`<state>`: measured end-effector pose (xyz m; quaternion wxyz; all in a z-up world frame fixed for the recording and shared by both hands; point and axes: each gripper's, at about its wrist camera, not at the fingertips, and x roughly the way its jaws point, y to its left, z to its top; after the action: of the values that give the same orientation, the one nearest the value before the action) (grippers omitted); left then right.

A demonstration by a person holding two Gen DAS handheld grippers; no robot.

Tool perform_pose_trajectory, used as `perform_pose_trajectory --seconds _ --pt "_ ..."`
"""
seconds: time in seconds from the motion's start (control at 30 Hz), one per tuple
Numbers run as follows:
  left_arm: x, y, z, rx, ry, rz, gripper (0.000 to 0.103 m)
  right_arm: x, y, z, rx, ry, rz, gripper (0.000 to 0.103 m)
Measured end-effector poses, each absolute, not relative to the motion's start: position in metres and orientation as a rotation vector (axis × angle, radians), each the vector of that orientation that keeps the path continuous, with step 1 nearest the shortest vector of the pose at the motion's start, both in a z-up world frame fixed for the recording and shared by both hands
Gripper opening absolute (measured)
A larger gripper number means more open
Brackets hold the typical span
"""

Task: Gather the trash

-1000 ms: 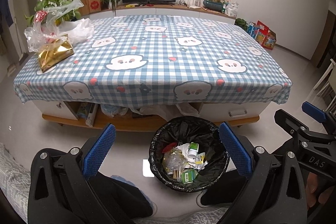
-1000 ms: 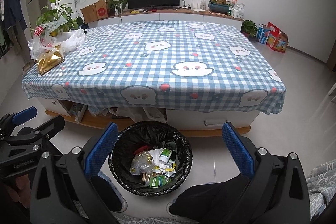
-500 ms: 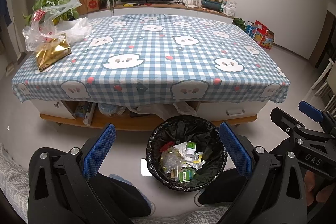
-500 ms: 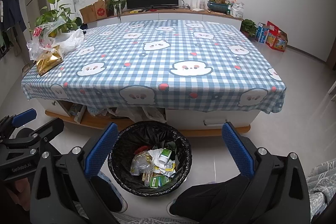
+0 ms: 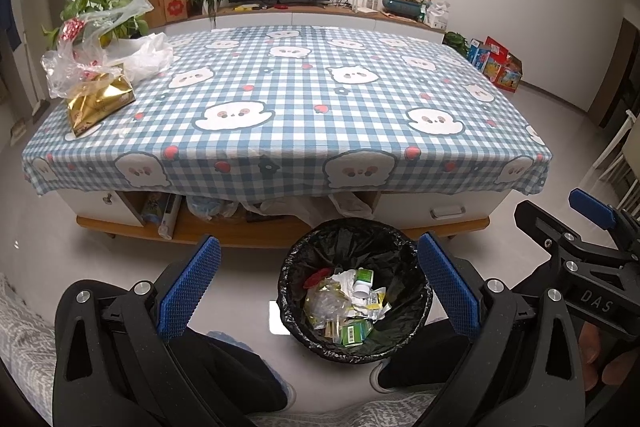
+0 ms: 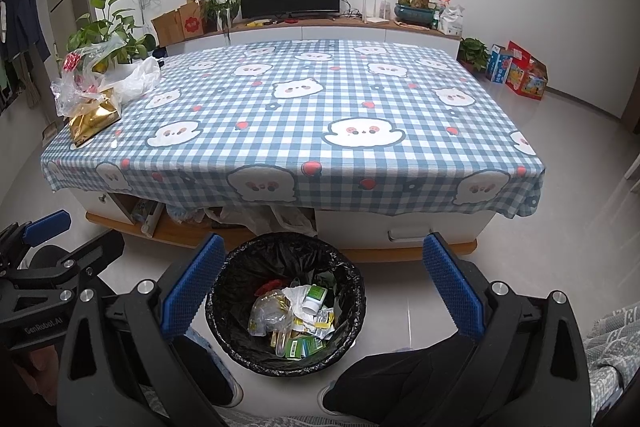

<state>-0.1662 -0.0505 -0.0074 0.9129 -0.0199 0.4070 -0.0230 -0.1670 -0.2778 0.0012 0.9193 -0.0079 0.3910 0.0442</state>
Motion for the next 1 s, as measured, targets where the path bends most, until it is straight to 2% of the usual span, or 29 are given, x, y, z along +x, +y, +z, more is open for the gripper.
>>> perform_pose_trajectory --seconds 1.0 --pt "-0.1672 -0.0503 -0.0045 -0.036 0.829 -0.051 0.097 -0.1667 -0.2782 0.0008 -0.014 0.805 0.090 0.095"
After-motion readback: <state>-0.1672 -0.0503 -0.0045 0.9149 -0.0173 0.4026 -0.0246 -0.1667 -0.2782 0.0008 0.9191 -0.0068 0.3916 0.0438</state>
